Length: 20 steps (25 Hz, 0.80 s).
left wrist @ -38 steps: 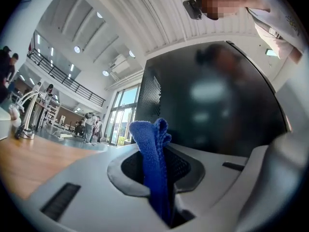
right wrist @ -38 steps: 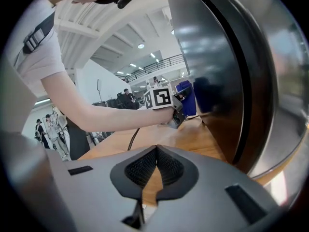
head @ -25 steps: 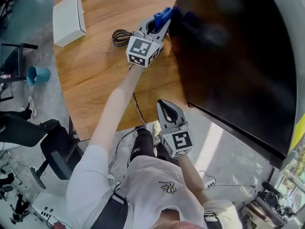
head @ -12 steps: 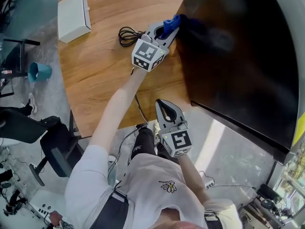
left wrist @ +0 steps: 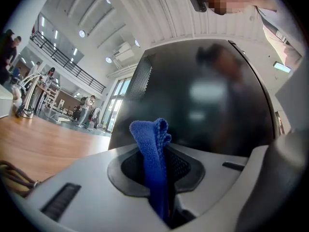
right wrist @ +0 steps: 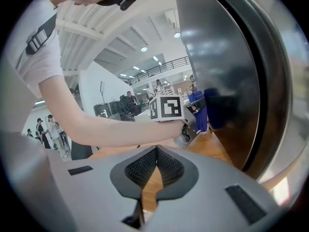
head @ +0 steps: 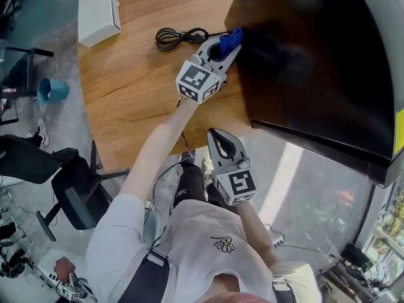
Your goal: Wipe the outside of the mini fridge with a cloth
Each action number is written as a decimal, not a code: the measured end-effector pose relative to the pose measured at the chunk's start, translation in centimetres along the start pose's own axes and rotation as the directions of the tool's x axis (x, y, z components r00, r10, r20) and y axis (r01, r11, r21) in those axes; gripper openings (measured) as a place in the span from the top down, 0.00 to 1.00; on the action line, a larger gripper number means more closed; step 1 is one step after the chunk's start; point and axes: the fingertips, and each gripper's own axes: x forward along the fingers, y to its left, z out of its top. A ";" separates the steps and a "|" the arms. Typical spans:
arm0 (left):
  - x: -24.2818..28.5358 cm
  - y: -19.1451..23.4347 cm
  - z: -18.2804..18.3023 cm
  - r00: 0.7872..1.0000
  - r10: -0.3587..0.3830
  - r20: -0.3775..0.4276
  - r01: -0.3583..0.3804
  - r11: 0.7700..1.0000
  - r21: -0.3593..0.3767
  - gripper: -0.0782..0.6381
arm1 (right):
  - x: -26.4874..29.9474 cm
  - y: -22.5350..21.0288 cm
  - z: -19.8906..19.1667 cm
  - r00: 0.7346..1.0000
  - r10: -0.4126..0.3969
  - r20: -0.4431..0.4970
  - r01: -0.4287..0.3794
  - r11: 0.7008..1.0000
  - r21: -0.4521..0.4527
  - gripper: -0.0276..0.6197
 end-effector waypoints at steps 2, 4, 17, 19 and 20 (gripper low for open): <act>-0.6 -1.3 0.0 1.000 -0.011 -0.003 0.011 1.000 0.012 0.80 | -0.7 0.5 -0.3 1.000 0.007 0.003 -0.007 1.000 -0.005 0.94; -1.3 -2.7 0.0 1.000 -0.024 -0.011 0.024 0.999 0.032 0.80 | -1.5 1.0 -0.6 1.000 0.015 0.010 -0.015 1.000 -0.004 0.94; -5.7 -11.5 -2.4 0.999 -0.041 -0.036 0.042 0.999 0.012 0.80 | -6.7 3.5 -2.4 0.998 0.060 0.036 -0.059 0.997 -0.046 0.94; -6.2 -12.7 -2.7 0.998 -0.041 -0.037 0.042 0.999 0.024 0.80 | -7.6 3.6 -2.9 0.997 0.067 0.039 -0.065 0.996 -0.054 0.94; -6.5 -13.4 -2.8 0.999 -0.040 -0.037 0.041 0.999 0.027 0.80 | -8.1 3.7 -3.1 0.997 0.071 0.040 -0.068 0.996 -0.058 0.94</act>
